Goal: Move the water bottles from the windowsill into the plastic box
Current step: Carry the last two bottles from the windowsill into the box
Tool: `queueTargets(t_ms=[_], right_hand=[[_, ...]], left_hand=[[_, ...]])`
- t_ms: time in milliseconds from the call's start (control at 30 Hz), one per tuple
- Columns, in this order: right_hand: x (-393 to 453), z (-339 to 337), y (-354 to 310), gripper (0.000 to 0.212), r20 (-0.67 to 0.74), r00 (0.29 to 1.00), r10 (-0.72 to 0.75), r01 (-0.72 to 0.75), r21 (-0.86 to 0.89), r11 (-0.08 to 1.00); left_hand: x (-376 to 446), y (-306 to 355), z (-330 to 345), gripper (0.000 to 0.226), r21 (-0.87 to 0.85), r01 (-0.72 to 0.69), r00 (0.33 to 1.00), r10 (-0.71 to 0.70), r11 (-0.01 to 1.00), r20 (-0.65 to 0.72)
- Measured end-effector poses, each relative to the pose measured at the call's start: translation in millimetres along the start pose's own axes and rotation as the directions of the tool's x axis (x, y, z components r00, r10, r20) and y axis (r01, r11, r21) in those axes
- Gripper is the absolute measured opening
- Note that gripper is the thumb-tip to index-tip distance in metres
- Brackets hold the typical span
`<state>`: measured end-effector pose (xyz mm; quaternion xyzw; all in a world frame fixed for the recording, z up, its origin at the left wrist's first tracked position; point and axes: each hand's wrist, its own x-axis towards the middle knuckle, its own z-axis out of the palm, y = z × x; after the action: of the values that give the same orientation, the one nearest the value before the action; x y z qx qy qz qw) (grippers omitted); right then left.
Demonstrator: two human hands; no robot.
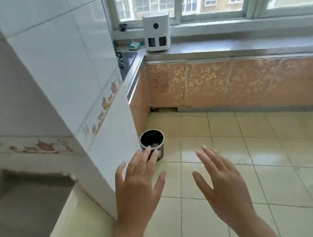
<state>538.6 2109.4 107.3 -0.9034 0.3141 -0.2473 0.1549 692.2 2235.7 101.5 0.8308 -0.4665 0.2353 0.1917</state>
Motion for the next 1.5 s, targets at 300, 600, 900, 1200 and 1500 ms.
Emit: queueTargets(t_ms=[300,600,900,1200,1500], right_hand=[[53.8,-7.7,87.9,0.058,-0.091,0.945,0.314,-0.322,-0.085,0.943],[141.4,-3.3,139.9,0.059,-0.206,0.834,0.512,-0.539,-0.108,0.835],[194.9,-25.8,218.7,0.055,-0.28,0.739,0.612,-0.656,-0.095,0.748],[256.8,-74.9,371.1,0.06,-0.306,0.72,0.623,-0.674,-0.097,0.732],[308.8,-149.1,505.2,0.057,-0.36,0.709,0.606,-0.677,-0.107,0.728]], left_hand=[[114.0,49.0,106.7,0.048,-0.216,-0.226,0.972,0.235,0.95,0.015],[243.6,85.2,197.4,0.047,-0.314,-0.487,0.868,0.492,0.815,-0.069],[302.1,170.4,273.5,0.045,-0.441,-0.571,0.797,0.596,0.693,-0.096],[396.9,297.1,348.5,0.045,-0.442,-0.571,0.801,0.588,0.692,-0.115],[476.3,423.1,401.3,0.046,-0.463,-0.567,0.801,0.586,0.681,-0.12]])
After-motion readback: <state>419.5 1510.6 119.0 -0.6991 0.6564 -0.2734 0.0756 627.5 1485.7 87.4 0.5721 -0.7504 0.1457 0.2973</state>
